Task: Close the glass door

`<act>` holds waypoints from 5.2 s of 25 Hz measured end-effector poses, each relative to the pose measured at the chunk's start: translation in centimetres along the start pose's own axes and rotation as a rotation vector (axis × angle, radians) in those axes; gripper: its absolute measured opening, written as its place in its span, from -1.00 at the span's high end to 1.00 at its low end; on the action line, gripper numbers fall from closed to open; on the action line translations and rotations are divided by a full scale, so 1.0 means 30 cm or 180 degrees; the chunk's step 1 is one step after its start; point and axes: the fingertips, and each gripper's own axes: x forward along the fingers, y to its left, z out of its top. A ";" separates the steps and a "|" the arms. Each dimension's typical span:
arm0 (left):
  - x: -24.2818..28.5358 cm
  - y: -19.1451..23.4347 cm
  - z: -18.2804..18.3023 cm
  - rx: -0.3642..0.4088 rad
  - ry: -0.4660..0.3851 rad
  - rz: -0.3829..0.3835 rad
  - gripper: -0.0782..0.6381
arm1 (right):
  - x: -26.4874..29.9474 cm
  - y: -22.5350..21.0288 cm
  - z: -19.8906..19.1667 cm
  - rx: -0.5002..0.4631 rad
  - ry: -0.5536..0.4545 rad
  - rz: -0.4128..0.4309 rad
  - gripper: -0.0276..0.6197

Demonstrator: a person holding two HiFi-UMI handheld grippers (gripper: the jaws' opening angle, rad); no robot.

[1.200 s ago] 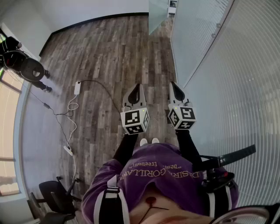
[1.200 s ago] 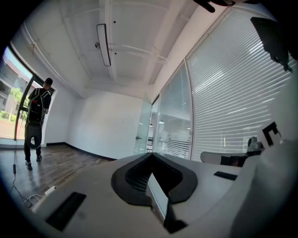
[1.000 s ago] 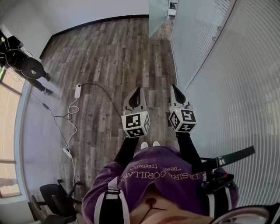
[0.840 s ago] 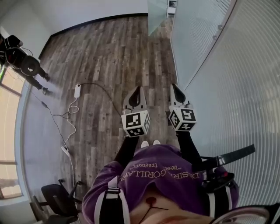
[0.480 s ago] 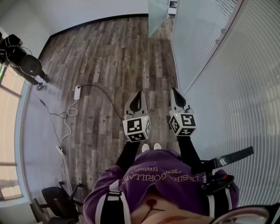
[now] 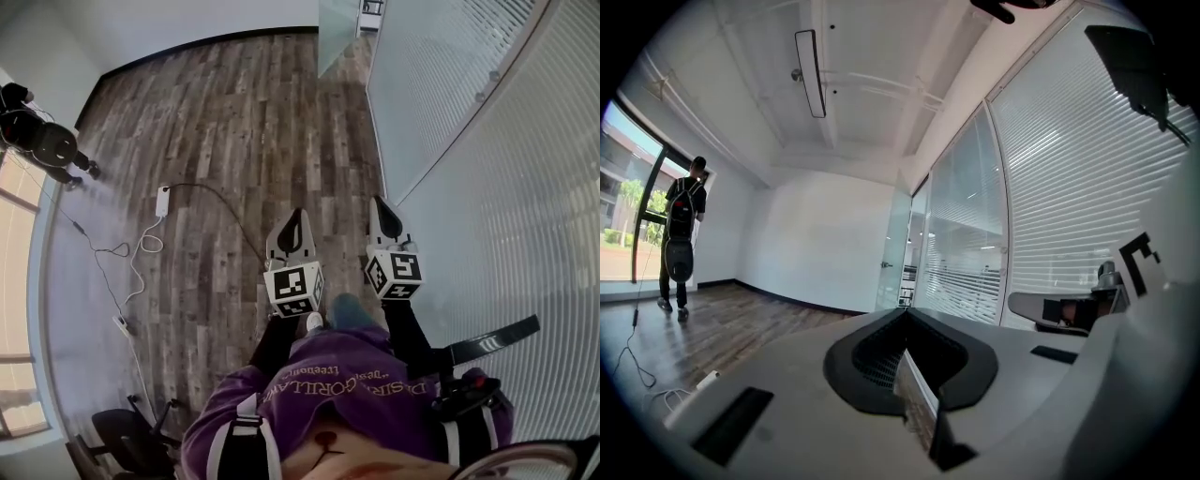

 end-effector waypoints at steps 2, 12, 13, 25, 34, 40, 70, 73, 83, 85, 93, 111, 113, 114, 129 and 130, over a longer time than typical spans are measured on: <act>0.037 0.009 -0.006 0.0010 0.0006 -0.0013 0.78 | 0.036 -0.014 -0.011 0.0003 0.0025 -0.0012 0.95; 0.354 0.042 0.047 0.0005 -0.0085 0.0143 0.78 | 0.359 -0.136 0.045 -0.0231 0.0020 0.0191 0.95; 0.392 0.034 0.058 0.0034 -0.0094 0.0132 0.78 | 0.393 -0.156 0.056 -0.0264 0.0016 0.0203 0.95; 0.725 0.006 0.083 -0.0009 -0.0105 0.0288 0.78 | 0.675 -0.336 0.101 -0.0320 0.0032 0.0372 0.95; 0.856 0.036 0.075 0.0021 -0.0029 0.0292 0.78 | 0.815 -0.374 0.090 -0.0220 0.0056 0.0419 0.95; 0.980 0.148 0.108 0.0042 -0.0050 0.0256 0.78 | 0.979 -0.331 0.097 -0.0215 0.0040 0.0419 0.95; 1.499 0.587 0.203 0.0033 -0.0046 0.0189 0.78 | 1.646 -0.241 0.129 -0.0136 0.0115 0.0267 0.95; 1.570 0.615 0.204 0.0041 -0.0015 0.0227 0.78 | 1.729 -0.258 0.135 -0.0125 0.0129 0.0309 0.95; 1.848 0.629 0.266 0.0061 -0.0052 0.0309 0.78 | 2.007 -0.388 0.207 -0.0138 0.0085 0.0435 0.95; 1.908 0.629 0.276 0.0058 -0.0075 0.0333 0.78 | 2.062 -0.427 0.222 -0.0143 0.0063 0.0449 0.95; 2.125 0.623 0.307 -0.0003 -0.0095 0.0395 0.78 | 2.256 -0.531 0.269 -0.0180 0.0055 0.0572 0.95; 2.413 0.801 0.342 0.0011 -0.0081 0.0422 0.78 | 2.599 -0.531 0.279 -0.0123 0.0050 0.0594 0.95; 2.462 0.838 0.370 0.0027 -0.0101 0.0390 0.78 | 2.659 -0.515 0.292 -0.0116 0.0041 0.0582 0.95; 2.486 0.857 0.382 0.0034 -0.0107 0.0374 0.78 | 2.688 -0.507 0.299 -0.0111 0.0036 0.0576 0.95; 2.725 1.106 0.419 0.0045 -0.0086 0.0217 0.78 | 2.992 -0.412 0.303 -0.0086 -0.0006 0.0416 0.95; 2.737 1.116 0.419 0.0043 -0.0080 0.0202 0.78 | 3.004 -0.410 0.300 -0.0080 -0.0002 0.0398 0.95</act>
